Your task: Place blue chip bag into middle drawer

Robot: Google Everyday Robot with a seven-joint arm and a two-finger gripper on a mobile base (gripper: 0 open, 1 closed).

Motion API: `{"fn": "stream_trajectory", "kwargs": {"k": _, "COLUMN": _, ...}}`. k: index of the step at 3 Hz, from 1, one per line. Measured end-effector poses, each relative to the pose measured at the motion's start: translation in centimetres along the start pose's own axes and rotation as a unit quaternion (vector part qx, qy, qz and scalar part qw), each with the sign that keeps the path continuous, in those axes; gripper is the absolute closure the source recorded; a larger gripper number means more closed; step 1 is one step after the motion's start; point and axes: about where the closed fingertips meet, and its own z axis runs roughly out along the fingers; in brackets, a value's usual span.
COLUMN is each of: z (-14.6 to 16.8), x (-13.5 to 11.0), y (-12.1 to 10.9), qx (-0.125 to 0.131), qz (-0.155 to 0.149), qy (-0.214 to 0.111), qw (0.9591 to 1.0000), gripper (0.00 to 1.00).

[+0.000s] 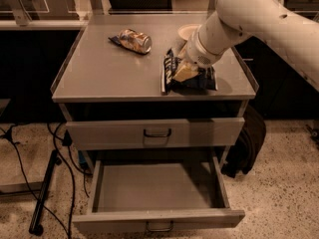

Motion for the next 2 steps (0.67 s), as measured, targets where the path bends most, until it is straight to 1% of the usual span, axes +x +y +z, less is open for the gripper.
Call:
{"fn": "stream_trajectory", "kwargs": {"k": 1, "z": 0.0, "x": 0.0, "y": 0.0, "qx": 0.0, "qz": 0.0, "qy": 0.0, "qw": 1.0, "gripper": 1.0}}
{"fn": "stream_trajectory", "kwargs": {"k": 2, "z": -1.6, "x": -0.5, "y": 0.9, "qx": -0.008, "qz": -0.004, "qy": -0.008, "qw": 0.9999, "gripper": 1.0}}
